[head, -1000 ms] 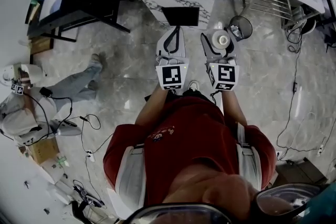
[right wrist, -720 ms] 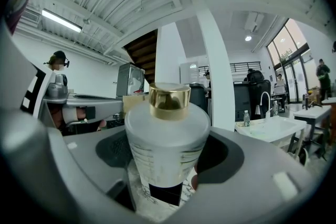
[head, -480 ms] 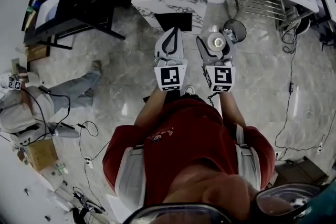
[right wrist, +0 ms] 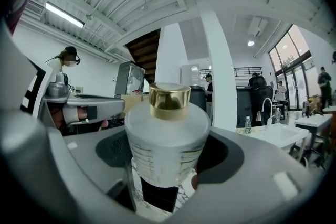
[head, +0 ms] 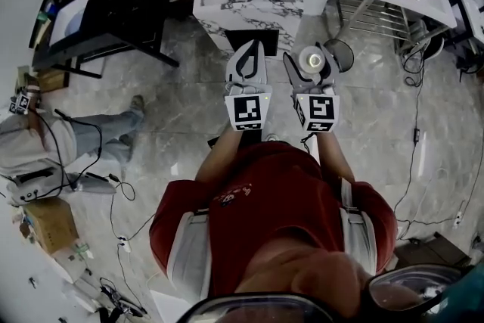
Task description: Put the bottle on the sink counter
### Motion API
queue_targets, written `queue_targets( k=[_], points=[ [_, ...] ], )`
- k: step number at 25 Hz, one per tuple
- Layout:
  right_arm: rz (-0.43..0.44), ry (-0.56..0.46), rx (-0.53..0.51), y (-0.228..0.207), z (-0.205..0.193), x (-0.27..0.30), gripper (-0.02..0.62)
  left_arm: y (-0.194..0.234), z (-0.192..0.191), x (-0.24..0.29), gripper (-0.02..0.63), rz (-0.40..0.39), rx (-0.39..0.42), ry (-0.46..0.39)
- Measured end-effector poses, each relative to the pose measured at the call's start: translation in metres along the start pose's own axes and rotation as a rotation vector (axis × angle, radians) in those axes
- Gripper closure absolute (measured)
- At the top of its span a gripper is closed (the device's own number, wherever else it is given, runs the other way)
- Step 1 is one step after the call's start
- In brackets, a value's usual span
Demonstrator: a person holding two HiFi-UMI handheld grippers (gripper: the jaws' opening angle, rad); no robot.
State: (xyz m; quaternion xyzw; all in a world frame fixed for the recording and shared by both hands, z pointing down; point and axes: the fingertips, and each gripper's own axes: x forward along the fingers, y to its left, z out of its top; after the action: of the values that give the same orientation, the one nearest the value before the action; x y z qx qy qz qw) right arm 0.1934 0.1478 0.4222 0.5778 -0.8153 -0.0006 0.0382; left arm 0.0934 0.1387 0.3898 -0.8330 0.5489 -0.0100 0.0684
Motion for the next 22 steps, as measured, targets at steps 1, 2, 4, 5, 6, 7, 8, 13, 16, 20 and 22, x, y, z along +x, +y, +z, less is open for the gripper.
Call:
queue_targets(
  k=[1,2,4,5,6,7,8,13,16,20,22],
  points=[
    [0.003,-0.001,-0.001,0.003,0.002,0.006,0.252,0.006,0.0,0.002,0.603,0.003,-0.001,0.0],
    [0.007,-0.002,-0.003,0.006,0.003,0.012,0.252,0.012,-0.001,0.005,0.603,0.007,-0.001,0.001],
    [0.015,-0.004,-0.008,0.012,0.005,0.025,0.252,0.025,-0.004,0.011,0.603,0.013,-0.002,0.004],
    [0.018,-0.004,-0.01,0.014,0.005,0.032,0.252,0.031,-0.006,0.014,0.603,0.016,-0.004,0.005],
    [0.021,-0.003,-0.012,0.017,0.004,0.04,0.252,0.038,-0.009,0.018,0.603,0.019,-0.007,0.006],
    [0.024,-0.001,-0.013,0.019,0.004,0.049,0.252,0.045,-0.011,0.021,0.603,0.023,-0.01,0.006],
    [0.027,0.002,-0.013,0.021,0.004,0.057,0.252,0.052,-0.013,0.026,0.603,0.028,-0.014,0.005],
    [0.036,0.007,-0.019,0.031,0.007,0.1,0.252,0.086,-0.019,0.048,0.603,0.028,-0.016,0.001],
    [0.039,0.006,-0.019,0.04,0.011,0.13,0.252,0.11,-0.022,0.063,0.603,0.028,-0.014,0.001],
    [0.046,0.031,-0.026,0.05,0.014,0.167,0.252,0.144,-0.024,0.085,0.603,0.037,-0.019,0.005],
    [0.042,0.03,-0.027,0.054,0.017,0.184,0.252,0.16,-0.025,0.094,0.603,0.04,-0.025,0.005]
  ],
)
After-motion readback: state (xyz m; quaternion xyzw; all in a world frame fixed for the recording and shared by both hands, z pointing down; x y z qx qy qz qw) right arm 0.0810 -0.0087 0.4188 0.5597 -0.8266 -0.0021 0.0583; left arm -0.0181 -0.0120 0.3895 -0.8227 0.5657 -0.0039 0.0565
